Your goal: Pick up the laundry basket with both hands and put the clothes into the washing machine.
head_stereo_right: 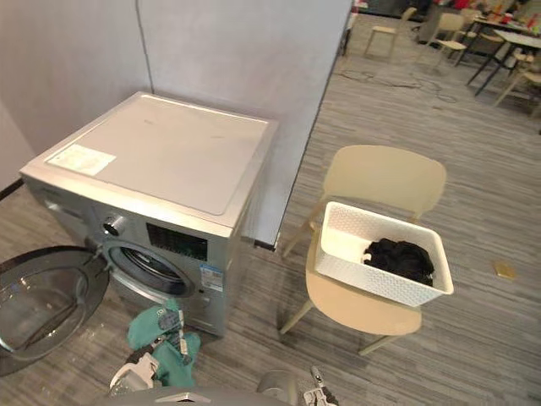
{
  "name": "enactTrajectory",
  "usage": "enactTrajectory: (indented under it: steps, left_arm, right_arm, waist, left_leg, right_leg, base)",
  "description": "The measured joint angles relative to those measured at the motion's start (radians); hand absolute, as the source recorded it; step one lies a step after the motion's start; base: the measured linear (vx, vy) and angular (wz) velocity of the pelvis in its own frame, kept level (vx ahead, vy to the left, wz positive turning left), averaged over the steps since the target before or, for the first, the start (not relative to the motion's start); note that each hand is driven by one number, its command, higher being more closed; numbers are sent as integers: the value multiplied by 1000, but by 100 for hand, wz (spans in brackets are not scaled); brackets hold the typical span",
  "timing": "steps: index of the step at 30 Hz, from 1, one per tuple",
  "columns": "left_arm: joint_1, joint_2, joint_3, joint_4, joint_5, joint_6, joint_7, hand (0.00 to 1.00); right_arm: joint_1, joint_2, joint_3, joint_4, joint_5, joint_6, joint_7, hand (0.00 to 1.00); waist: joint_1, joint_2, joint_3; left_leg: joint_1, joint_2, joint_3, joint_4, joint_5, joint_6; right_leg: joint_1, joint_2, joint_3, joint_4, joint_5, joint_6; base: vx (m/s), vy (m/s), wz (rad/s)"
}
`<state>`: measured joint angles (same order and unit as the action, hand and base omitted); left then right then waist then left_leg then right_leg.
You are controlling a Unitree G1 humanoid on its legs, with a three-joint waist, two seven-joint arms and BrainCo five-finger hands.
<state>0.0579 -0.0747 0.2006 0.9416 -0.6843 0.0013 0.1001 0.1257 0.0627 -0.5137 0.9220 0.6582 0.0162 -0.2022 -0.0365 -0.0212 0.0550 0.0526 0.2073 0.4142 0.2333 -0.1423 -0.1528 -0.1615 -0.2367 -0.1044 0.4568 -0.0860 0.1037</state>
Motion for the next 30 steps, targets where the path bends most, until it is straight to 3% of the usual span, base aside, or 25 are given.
enactTrajectory:
  steps: [1,2,3,7,14,16,18,22,25,27,28,29,30]
  left_arm:
    - [-1,2,0,18,0,0,-2,100]
    - [-18,0,1,47,0,4,-2,100]
    - [-39,49,-26,73,19,19,-18,100]
    - [-38,49,-26,73,19,19,-18,100]
    - [-22,63,-3,81,18,26,-20,100]
    - [-15,72,0,77,18,31,-20,100]
    - [-8,82,0,34,9,36,-20,100]
    - [-2,90,-2,-19,-22,36,-19,100]
    - [13,94,26,-33,-22,28,-9,100]
    - [14,96,44,-37,-23,15,5,100]
    - [16,97,43,-36,-25,14,6,100]
    - [17,97,35,-28,-30,12,6,100]
    - [15,106,34,-24,-32,11,6,100]
  right_arm:
    - [0,1,-1,4,0,0,5,0]
    - [-5,-1,-12,20,1,0,7,0]
    - [-23,-38,-18,112,-77,28,18,0]
    - [-23,-44,-21,116,-77,28,18,0]
    - [-6,-49,-153,171,-78,49,41,0]
    - [-12,-55,-180,184,-78,55,52,0]
    - [-25,-56,-221,193,-77,58,63,0]
    - [-36,-71,-243,193,-84,58,68,0]
    - [-28,-93,-232,184,-116,58,60,0]
    - [-9,-94,-241,154,-116,57,55,0]
    - [5,-98,-246,154,-116,57,49,0]
    - [20,-106,-250,155,-116,57,48,0]
    - [19,-101,-259,162,-116,58,47,0]
  waist:
    - [-3,-2,-1]
    - [-6,-11,-4]
    - [6,-7,37]
    - [6,-4,35]
    - [1,15,12]
    - [3,19,15]
    - [4,21,45]
    - [25,28,105]
    - [15,39,105]
    - [11,40,105]
    - [10,40,105]
    - [9,44,101]
    - [10,25,99]
  left_leg:
    - [-1,-3,-1,-19,17,0]
    - [1,-9,-9,-64,50,-8]
    - [69,-40,-121,-241,141,11]
    - [67,-40,-122,-241,141,11]
    - [53,-40,-174,-244,142,10]
    - [33,-38,-185,-211,133,10]
    - [-84,-29,-254,3,76,20]
    - [-217,-17,-355,240,58,19]
    - [-271,83,-351,233,7,46]
    - [-283,139,-366,150,15,35]
    - [-278,140,-373,128,15,34]
    - [-278,128,-380,142,31,-20]
    - [-281,98,-371,178,22,-78]
  right_leg:
    - [20,6,-1,-49,-19,-10]
    - [52,11,-17,-131,-48,29]
    - [107,42,-58,-200,-21,19]
    - [107,42,-59,-204,-22,19]
    - [178,42,-127,-299,12,34]
    - [184,41,-135,-299,11,31]
    - [197,28,-176,-277,-1,23]
    - [198,-11,-190,-224,-47,27]
    - [171,-23,-182,-199,-64,53]
    - [151,-57,-166,-164,-94,100]
    - [150,-79,-153,-153,-103,129]
    - [163,-115,-145,-156,-104,173]
    - [166,-144,-124,-163,-102,175]
  base:
    - [11,-195,-16]
    - [14,-143,5]
    - [6,-108,7]
    - [0,0,1]
    - [38,9,21]
    - [34,11,23]
    - [-37,-5,55]
    - [-139,49,29]
    - [-77,116,0]
    - [50,386,-2]
    - [125,606,5]
    - [123,573,3]
    - [165,582,11]
